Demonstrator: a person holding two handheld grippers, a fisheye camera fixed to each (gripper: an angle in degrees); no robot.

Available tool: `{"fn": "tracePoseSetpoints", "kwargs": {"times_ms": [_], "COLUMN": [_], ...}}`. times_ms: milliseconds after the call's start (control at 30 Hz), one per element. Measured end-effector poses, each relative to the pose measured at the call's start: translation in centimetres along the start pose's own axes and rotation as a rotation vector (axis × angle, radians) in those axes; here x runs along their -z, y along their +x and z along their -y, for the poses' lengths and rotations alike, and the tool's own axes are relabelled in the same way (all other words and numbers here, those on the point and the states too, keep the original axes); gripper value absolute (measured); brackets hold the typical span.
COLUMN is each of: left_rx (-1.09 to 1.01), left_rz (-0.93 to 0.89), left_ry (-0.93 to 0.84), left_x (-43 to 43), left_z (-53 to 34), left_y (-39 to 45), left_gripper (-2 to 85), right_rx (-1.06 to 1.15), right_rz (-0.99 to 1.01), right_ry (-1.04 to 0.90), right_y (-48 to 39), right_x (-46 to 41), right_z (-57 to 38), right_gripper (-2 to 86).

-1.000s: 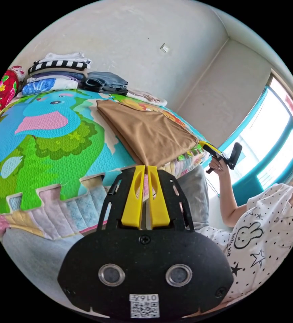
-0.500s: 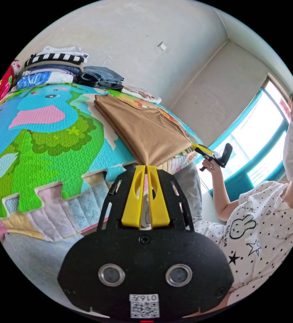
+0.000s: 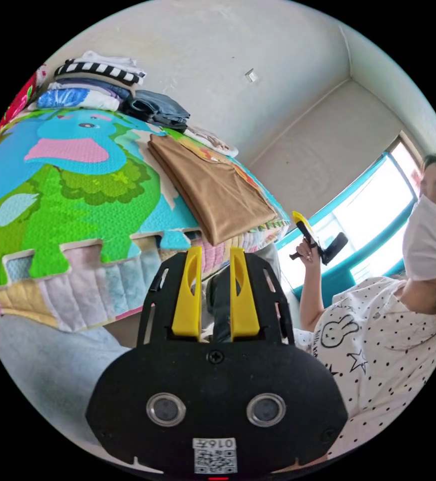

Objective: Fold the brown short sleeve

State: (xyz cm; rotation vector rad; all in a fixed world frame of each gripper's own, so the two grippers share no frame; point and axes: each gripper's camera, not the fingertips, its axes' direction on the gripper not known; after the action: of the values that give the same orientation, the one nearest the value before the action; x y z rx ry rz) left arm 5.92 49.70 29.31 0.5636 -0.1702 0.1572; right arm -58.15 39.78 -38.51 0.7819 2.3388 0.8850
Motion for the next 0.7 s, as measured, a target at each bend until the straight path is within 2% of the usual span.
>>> {"fn": "tracePoseSetpoints", "kwargs": {"times_ms": [100, 267, 500, 700], "left_rx": [0.005, 0.033, 0.106, 0.112], "left_rz": [-0.101, -0.072, -0.113, -0.129], "left_ry": [-0.007, 0.023, 0.026, 0.053], "left_x": [-1.4, -1.3, -0.5, 0.2], "left_z": [0.9, 1.1, 1.0, 1.3], "left_y": [-1.4, -3.1, -5.6, -6.7], "left_gripper": [8.5, 6.2, 4.6, -0.4], "right_rx": [0.072, 0.118, 0.390, 0.464], "right_rz": [-0.001, 0.070, 0.085, 0.141], "right_ry": [0.053, 0.094, 0.089, 0.080], "right_y": [-3.0, -6.7, -15.3, -21.6], "right_x": [0.0, 0.2, -0.7, -2.8], "right_z": [2.5, 6.3, 11.0, 15.1], "right_gripper": [6.4, 6.4, 7.8, 11.4]}}
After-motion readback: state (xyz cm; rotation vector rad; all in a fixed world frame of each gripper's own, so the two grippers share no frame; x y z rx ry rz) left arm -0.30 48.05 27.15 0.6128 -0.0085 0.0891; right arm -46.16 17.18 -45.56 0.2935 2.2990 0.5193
